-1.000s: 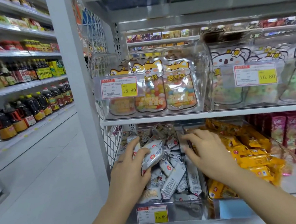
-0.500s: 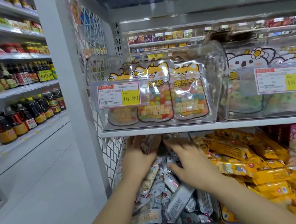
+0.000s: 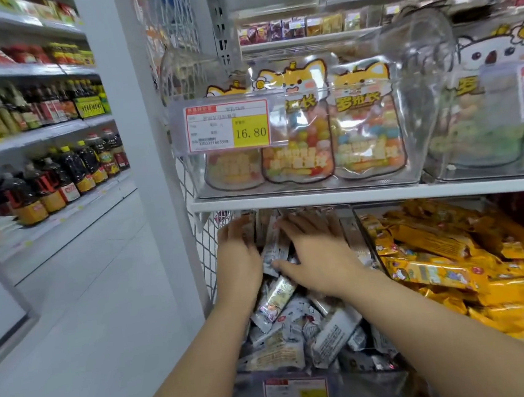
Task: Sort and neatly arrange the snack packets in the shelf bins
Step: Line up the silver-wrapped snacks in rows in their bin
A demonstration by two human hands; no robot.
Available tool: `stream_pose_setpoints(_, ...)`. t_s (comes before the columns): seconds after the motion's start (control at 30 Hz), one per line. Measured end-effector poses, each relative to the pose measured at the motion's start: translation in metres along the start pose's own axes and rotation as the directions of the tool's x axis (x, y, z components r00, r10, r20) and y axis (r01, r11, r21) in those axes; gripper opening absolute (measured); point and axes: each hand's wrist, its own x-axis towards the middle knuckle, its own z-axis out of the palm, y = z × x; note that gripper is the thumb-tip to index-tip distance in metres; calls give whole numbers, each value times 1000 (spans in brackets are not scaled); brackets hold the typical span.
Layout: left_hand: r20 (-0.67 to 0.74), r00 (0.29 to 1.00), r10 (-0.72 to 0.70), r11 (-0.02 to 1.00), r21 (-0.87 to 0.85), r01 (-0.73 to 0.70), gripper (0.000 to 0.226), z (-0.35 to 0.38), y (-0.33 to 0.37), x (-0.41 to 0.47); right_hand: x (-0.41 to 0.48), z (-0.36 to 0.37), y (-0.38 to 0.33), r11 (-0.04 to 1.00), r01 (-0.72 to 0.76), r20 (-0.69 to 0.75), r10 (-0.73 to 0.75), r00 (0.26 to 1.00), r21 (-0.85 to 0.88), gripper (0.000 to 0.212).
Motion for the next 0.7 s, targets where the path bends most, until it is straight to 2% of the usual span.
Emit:
stream_pose_setpoints(0.1,-3,1000,10,1000,20,-10,44,1,-3,2,11,5,-2,1000,-18,-10,18,1000,-25,70)
stream_pose_setpoints(0.23,-24,998,65,998,23,-65,43,-3,1,1,19,7,-2,990,-65,-85,76,993,124,52)
stream_pose_setpoints(0.33,-23,992,127,990,65,-125,46,-9,5,-4,18,11,-2,988,-57,-138,77,987,143,42)
stream_pose_setpoints(0.43,44,993,109,993,46,-111,42,-19,9,-22,10,10,-2,993,-14,-155,33,987,120,43)
stream_pose_setpoints(0.5,110,982,156,983,85,-166,41,-27,9,-39,-2,1,-1,986,9,-148,15,989,166,45)
stream_pose_setpoints(0.6,227,957,180,966,141,-216,44,-36,3,-61,-27,-15,7,977,110,-45,-103,994,185,44)
stream_pose_setpoints(0.7,322,939,119,962,198,-190,49,-41,2,-78,-49,-29,17,976,198,221,-214,951,95,46)
